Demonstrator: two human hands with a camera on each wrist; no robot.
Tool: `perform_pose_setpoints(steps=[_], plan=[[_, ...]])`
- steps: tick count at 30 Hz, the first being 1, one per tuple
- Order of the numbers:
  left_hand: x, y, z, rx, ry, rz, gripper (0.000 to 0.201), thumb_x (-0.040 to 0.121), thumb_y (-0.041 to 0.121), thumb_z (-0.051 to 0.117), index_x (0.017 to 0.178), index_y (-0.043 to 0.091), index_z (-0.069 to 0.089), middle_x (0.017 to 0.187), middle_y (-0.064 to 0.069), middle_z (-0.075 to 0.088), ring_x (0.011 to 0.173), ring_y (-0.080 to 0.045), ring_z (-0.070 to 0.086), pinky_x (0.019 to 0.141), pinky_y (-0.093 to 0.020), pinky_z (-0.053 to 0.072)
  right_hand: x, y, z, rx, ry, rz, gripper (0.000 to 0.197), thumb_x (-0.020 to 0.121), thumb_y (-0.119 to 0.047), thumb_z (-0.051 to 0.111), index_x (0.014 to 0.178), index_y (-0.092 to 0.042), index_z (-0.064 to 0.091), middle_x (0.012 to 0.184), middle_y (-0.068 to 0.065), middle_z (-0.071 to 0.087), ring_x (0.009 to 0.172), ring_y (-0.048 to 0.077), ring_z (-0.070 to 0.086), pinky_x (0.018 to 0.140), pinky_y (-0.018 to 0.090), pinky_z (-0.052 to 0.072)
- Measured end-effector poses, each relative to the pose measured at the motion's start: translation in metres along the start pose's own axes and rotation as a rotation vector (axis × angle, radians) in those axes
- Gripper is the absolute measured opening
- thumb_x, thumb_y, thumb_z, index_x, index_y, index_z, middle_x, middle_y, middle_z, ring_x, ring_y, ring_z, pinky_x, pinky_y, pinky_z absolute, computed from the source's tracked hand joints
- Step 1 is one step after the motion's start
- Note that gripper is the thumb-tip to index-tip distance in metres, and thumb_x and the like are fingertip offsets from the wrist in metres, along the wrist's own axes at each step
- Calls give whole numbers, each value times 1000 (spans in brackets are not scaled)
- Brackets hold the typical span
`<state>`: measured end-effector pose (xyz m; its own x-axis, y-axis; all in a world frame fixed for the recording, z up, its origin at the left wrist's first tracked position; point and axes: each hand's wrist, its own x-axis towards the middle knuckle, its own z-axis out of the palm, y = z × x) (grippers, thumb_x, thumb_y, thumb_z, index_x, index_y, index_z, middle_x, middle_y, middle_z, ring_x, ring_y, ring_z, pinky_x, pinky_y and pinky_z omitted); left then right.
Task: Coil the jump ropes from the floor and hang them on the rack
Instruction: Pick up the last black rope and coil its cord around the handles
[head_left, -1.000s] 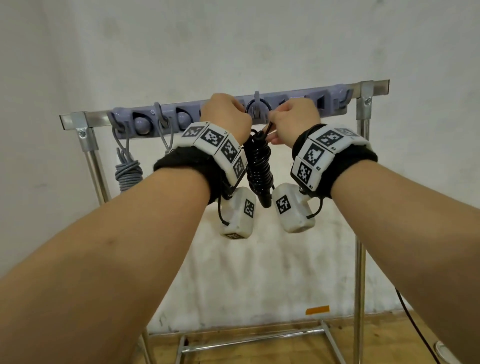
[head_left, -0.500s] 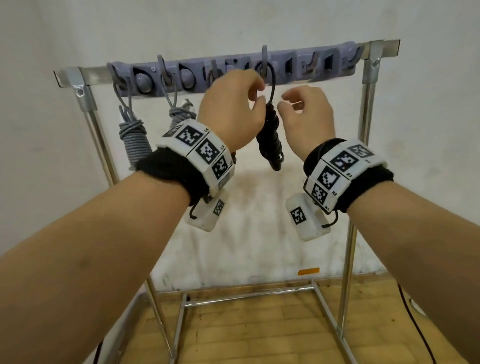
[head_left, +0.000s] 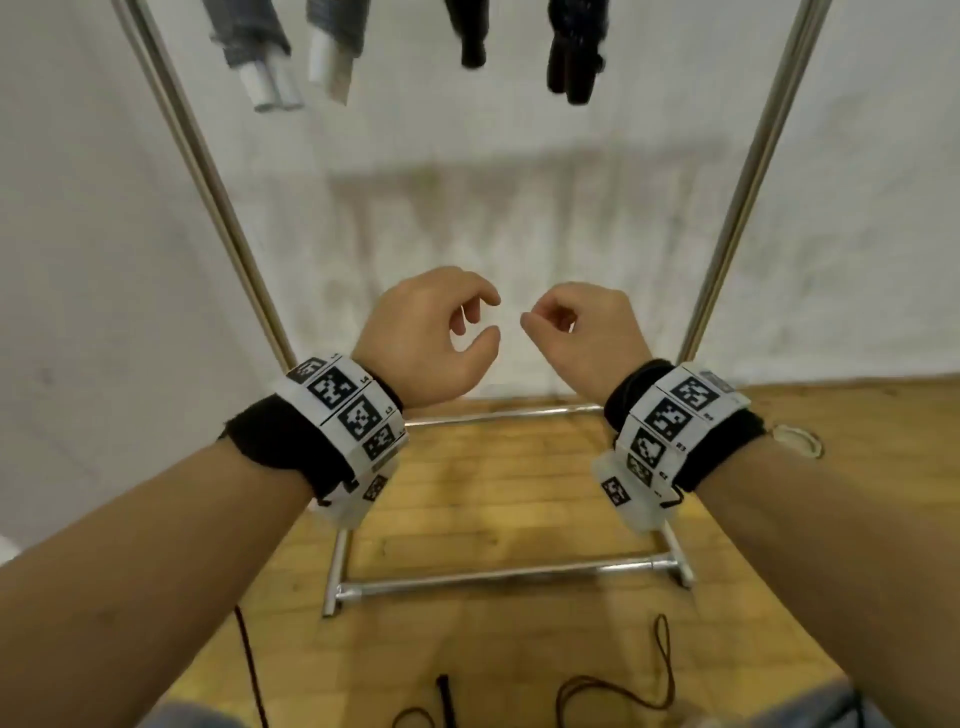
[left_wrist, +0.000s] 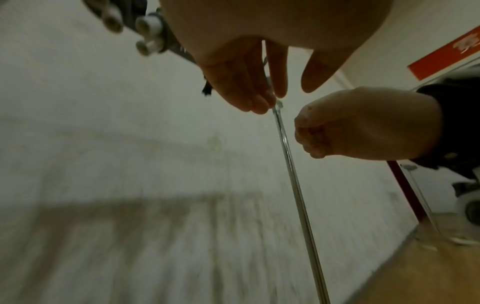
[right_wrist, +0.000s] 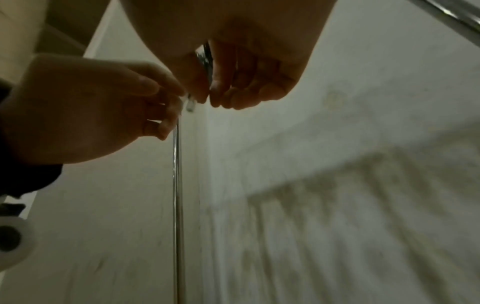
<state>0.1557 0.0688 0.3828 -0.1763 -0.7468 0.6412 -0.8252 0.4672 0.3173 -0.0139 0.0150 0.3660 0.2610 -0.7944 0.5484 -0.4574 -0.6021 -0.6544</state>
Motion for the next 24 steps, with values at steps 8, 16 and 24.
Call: perform_pose_setpoints(steps=[8, 16, 24], plan=[[-127, -69, 113, 11, -462, -202, 31, 74, 40, 55, 94, 19, 67, 79, 10, 58, 69, -10, 53, 65, -34, 50, -98, 105, 93, -143, -536, 281, 11, 83, -34, 59, 75, -26, 60, 69, -13, 57, 66, 5, 53, 57, 21, 38], [-243, -119, 230, 10, -1057, -196, 34, 85, 39, 62, 114, 21, 65, 109, 2, 62, 94, -18, 60, 73, -31, 50, -205, 220, 173, -381, -1185, 470, 13, 87, -29, 55, 92, -23, 65, 96, 2, 65, 84, 20, 59, 68, 28, 47], [-338, -129, 302, 134, -1600, 83, 37, 88, 21, 59, 125, 23, 58, 124, 0, 53, 110, -22, 50, 89, -38, 48, -309, 267, 219, -424, -1589, 505, 30, 93, -32, 51, 121, -23, 57, 124, 3, 52, 105, 25, 54, 86, 37, 49]])
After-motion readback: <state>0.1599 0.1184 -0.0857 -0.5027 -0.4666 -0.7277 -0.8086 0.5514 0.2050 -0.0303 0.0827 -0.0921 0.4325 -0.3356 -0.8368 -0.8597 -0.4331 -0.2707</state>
